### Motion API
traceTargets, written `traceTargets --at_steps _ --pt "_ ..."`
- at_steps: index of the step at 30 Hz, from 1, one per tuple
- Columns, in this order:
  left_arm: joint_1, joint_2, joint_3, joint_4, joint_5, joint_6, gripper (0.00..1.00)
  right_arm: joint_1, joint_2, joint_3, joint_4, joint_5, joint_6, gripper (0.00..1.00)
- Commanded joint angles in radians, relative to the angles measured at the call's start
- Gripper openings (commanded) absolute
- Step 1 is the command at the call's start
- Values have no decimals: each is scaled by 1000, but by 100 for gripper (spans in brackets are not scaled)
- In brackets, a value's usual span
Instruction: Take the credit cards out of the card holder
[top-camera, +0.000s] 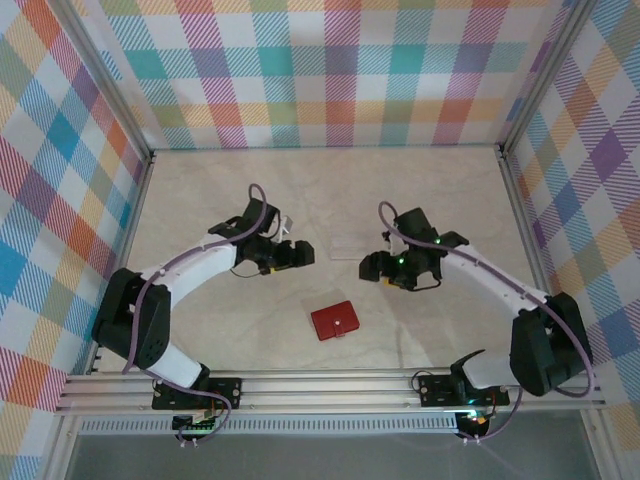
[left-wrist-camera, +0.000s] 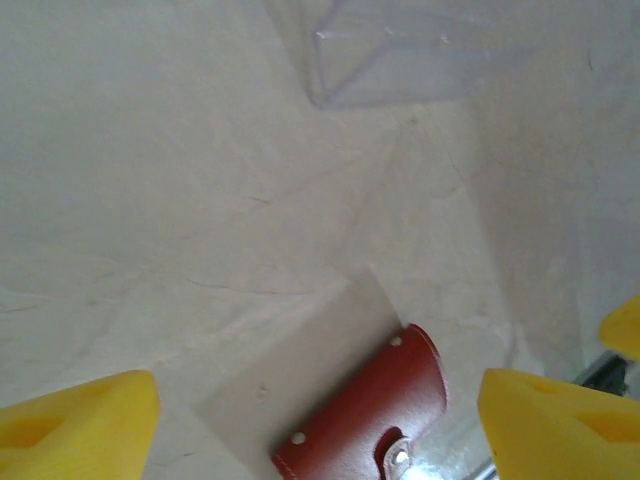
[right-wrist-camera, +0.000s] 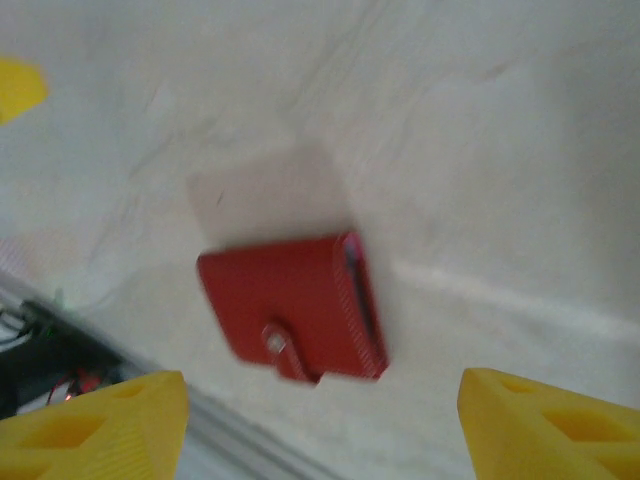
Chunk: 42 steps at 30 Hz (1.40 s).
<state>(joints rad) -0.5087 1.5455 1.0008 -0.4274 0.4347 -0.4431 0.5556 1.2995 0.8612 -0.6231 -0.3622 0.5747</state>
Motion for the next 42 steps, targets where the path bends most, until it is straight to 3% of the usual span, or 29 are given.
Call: traceTargets --at_steps 1,9,14,24,34,42 --pt "-12 21 -39 48 76 -34 81 61 -46 -40 -18 -96 104 73" --pt "-58 100 -49 119 144 -49 73 239 10 -85 81 -151 201 72" --pt "-72 148 -50 132 159 -57 58 298 104 -91 136 -121 253 72" --pt "-90 171 -125 260 230 -128 47 316 210 -100 212 -67 289 72" --pt "-88 151 -217 342 265 -180 44 315 268 -43 214 56 301 68" --pt "-86 62 -273 309 248 -185 40 315 330 44 233 122 290 62"
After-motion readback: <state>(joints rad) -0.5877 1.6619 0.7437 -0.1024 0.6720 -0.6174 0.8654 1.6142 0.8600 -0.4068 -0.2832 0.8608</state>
